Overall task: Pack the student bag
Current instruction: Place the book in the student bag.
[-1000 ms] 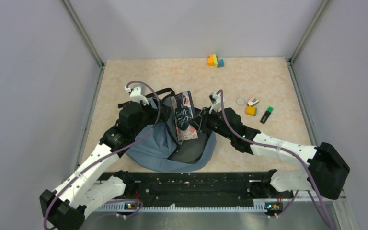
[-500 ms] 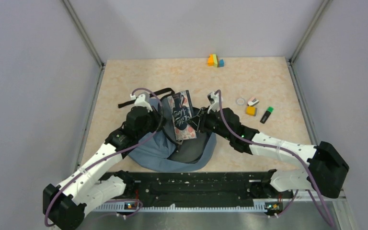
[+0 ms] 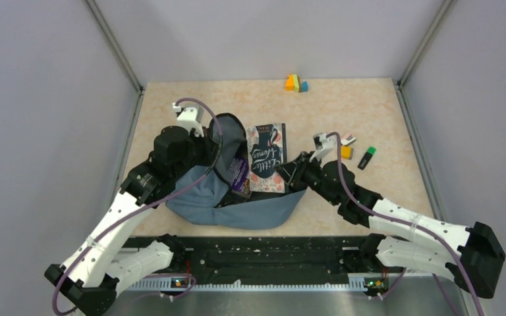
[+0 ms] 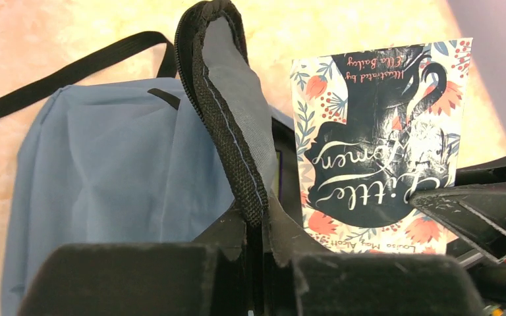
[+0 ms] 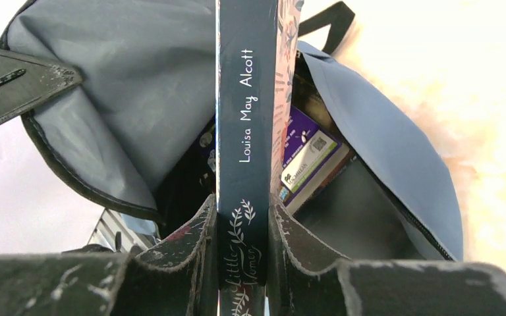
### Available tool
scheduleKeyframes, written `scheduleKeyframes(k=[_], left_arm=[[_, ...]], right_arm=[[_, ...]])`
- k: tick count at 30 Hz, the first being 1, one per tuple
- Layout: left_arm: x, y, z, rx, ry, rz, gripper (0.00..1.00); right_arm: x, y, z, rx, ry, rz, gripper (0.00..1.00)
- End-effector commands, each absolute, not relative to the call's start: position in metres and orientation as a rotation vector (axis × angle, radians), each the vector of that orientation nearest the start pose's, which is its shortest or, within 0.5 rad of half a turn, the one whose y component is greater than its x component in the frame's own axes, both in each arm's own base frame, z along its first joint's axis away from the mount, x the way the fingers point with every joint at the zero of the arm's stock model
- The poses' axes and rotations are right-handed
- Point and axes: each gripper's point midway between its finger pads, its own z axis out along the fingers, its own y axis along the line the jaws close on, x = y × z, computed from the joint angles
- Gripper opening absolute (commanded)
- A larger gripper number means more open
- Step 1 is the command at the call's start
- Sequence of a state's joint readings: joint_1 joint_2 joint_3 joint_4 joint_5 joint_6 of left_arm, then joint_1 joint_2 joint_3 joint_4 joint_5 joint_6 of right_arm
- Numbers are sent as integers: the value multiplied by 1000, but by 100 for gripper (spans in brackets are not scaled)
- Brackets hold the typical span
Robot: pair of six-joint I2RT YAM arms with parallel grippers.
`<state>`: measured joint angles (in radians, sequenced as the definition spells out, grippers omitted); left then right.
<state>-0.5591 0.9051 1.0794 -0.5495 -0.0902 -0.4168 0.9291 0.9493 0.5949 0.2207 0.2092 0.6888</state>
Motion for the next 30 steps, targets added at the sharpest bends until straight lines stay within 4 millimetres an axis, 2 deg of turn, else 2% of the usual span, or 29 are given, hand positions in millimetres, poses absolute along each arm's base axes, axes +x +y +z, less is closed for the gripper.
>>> scheduleKeyframes(k=[1,5,9,12,17,23,27,30], left_arm=[[266,-159,326,155,1906,-496,0],[267,-160,330,182,1907,-485,0],[264,-169,336,231,1908,-528,0],[264,-168,341,248,1900,-519,0],[272,-151,346,193,1858,-425,0],[277,-144,357,139,1772,-409,0],[278,-152,363,180,1739,-441,0],[278,-154,360,209,1721,-438,0]], right_arm=[[217,296,277,34,1692,1213,0],[204,310,271,4,1744,1293,0],[195,333,246,-46,1828,1331,0],[192,351,236,-79,1851,1381,0],[188,373,231,-137,1879,1424,0],[177,400,223,-212,1920,1494,0],[176,412,215,-229,1935,1511,0],[181,421,227,-232,1888,1540,0]])
